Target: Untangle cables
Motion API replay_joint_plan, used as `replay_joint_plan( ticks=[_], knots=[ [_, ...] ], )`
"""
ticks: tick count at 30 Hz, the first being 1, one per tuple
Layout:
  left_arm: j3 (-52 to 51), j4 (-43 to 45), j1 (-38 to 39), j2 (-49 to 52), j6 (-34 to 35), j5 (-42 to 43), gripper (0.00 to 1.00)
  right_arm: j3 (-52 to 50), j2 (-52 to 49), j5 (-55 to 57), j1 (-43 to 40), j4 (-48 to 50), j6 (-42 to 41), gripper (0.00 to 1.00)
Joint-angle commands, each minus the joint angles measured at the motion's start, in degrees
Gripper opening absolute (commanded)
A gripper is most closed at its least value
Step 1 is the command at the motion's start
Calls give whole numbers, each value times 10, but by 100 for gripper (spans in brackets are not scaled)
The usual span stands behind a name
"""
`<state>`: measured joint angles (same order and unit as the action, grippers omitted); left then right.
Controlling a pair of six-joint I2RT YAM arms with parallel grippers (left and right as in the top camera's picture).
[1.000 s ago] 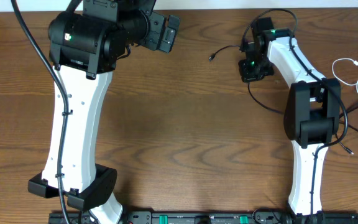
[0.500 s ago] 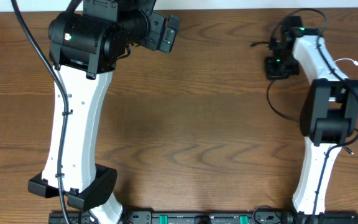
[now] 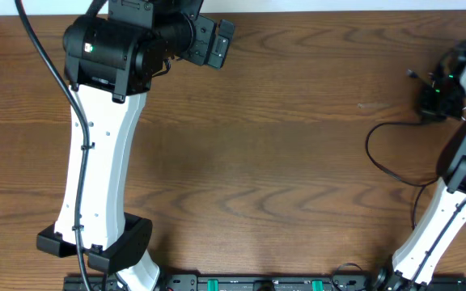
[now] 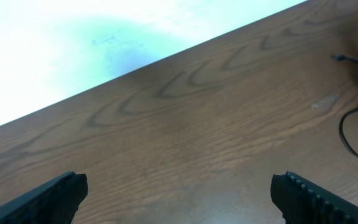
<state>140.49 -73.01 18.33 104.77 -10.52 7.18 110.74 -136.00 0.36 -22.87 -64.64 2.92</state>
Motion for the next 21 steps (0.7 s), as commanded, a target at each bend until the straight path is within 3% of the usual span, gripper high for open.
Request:
replay_joint_plan(
  ticks=[1,12,16,18,21],
  knots=[
    [4,4,0,-8,2,1,100,-5,12,25,-29,3,-3,1],
    [4,5,0,-8,2,1,100,-5,103,23,-144,16,-7,1],
    [4,9,0,-8,2,1,100,-5,124,-102,-177,-5,-9,2],
    [4,10,0,-8,2,1,100,-5,130,-157,-179,-19,9,10],
    [4,11,0,-8,3,1,100,-5,142,-252,-159,-64,52,43]
  ],
)
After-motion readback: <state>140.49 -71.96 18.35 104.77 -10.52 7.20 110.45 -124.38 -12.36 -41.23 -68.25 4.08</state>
